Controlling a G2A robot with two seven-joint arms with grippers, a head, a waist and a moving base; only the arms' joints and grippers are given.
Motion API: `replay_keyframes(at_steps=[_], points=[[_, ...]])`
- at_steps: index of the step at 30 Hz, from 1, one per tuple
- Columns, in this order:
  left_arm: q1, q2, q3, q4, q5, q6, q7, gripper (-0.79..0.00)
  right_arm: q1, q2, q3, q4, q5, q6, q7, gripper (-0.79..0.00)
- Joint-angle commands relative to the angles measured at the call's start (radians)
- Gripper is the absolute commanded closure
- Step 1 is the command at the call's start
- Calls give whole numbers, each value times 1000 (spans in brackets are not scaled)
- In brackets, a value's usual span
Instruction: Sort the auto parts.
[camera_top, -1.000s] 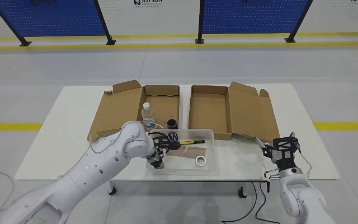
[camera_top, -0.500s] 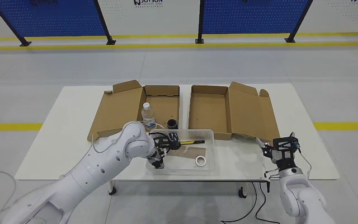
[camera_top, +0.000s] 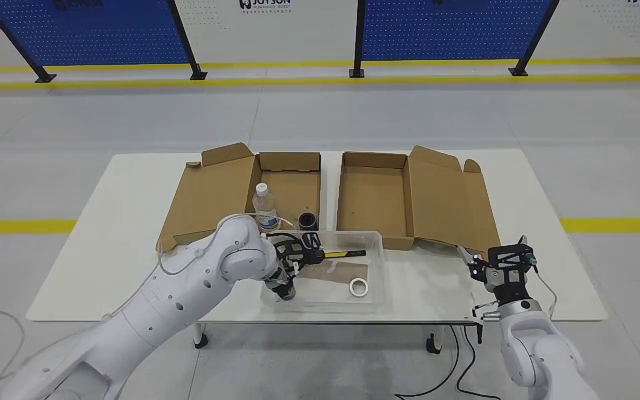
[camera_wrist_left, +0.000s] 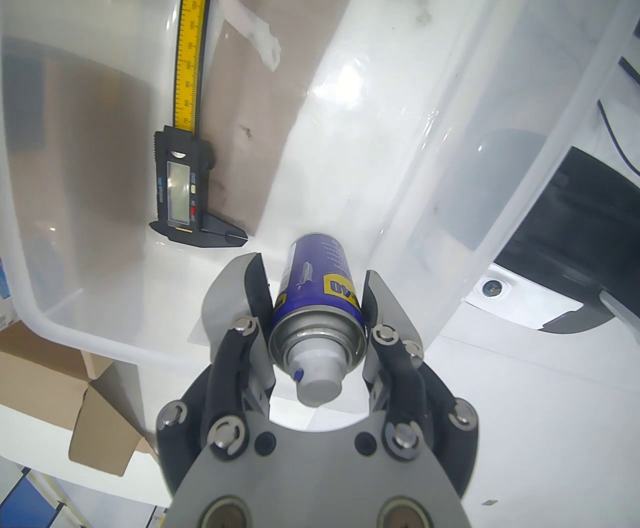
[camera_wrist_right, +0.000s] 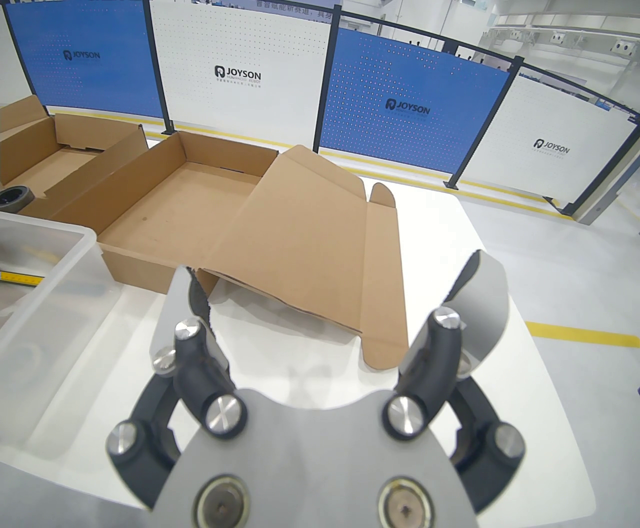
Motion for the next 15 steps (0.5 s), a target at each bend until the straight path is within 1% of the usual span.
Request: replay_keyframes(at_steps=[1,15], points=[[5,4,-10,-16,5,5,1,0,0,0,0,0,0,0,0,-785],[36,31,-81,-146,21,22,-12,0,0,0,0,0,0,0,0,-785]])
